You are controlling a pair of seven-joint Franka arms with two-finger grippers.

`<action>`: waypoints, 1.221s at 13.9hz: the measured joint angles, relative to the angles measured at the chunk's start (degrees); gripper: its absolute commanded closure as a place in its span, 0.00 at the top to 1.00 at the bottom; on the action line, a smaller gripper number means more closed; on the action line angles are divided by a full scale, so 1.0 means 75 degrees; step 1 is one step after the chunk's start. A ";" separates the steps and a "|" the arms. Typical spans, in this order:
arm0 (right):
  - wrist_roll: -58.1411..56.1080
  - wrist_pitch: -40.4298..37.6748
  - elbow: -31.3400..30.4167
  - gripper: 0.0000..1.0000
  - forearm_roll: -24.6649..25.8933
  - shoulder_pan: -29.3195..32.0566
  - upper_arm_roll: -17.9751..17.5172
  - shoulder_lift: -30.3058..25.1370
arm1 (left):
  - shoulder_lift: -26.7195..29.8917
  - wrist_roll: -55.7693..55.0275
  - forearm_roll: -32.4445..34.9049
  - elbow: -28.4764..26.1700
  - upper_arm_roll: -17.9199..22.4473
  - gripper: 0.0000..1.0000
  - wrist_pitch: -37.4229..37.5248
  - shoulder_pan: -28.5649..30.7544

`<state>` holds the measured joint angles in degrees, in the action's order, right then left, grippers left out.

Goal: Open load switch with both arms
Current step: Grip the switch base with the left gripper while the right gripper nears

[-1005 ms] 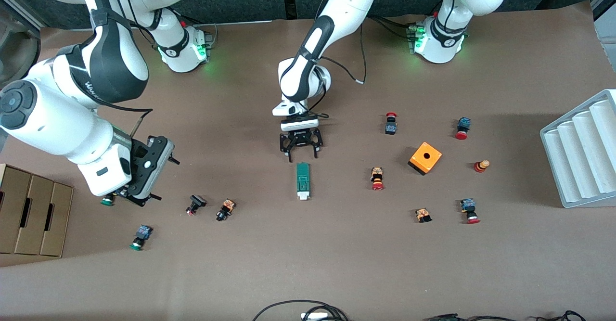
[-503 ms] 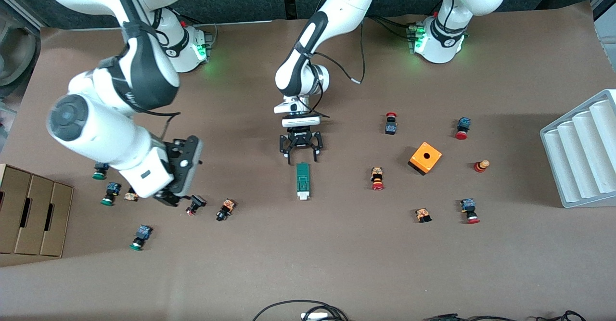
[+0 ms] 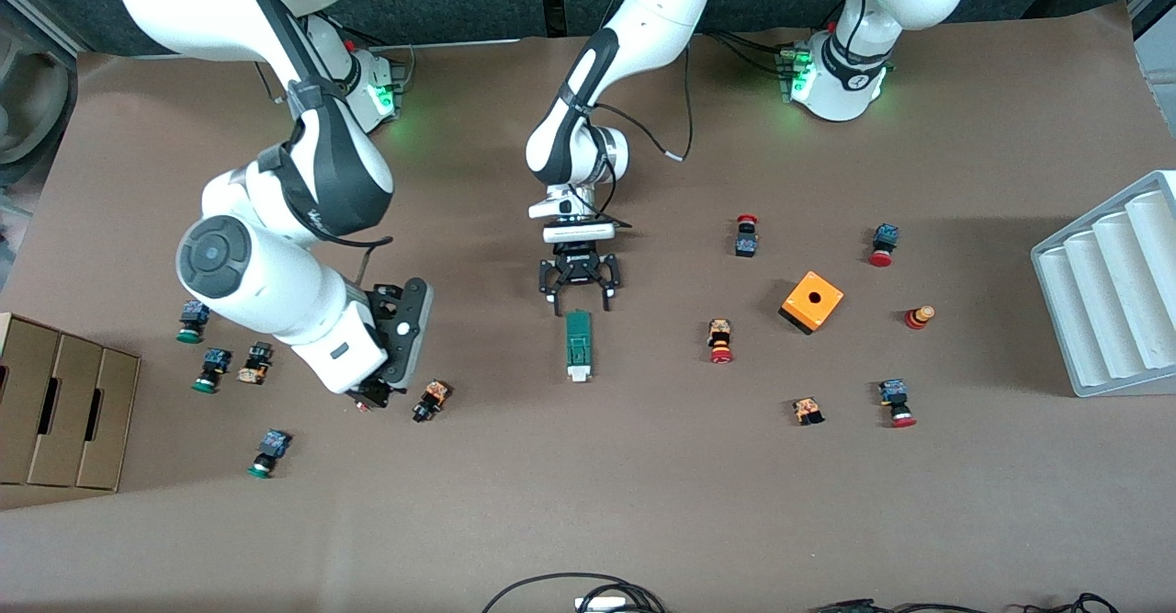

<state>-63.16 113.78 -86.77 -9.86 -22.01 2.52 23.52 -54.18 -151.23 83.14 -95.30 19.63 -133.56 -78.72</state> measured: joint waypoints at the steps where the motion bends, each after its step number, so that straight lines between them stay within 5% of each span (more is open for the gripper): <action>1: 0.0000 0.0008 0.0036 1.00 0.0000 -0.0006 -0.0009 0.0037 | -0.0043 0.0000 0.0004 0.0019 0.0000 0.94 0.0024 -0.0011; 6: -0.0001 0.0170 0.0132 1.00 0.0000 -0.0102 -0.0046 0.0221 | -0.0251 0.0001 0.0241 0.0253 0.0001 0.83 0.0140 -0.0056; 10: 0.0007 0.0686 0.0249 1.00 -0.0001 -0.0396 -0.0049 0.0581 | -0.0269 0.0001 0.0495 0.0264 0.0019 0.64 0.0140 -0.0056; 17: 0.0008 0.1283 0.0280 1.00 -0.0149 -0.0633 -0.0056 0.1053 | -0.0304 0.0001 0.0700 0.0242 0.0061 0.50 0.0189 -0.0044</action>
<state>-63.10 123.40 -84.68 -10.98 -26.76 2.09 31.42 -56.47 -151.22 88.39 -93.49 20.09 -132.15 -79.05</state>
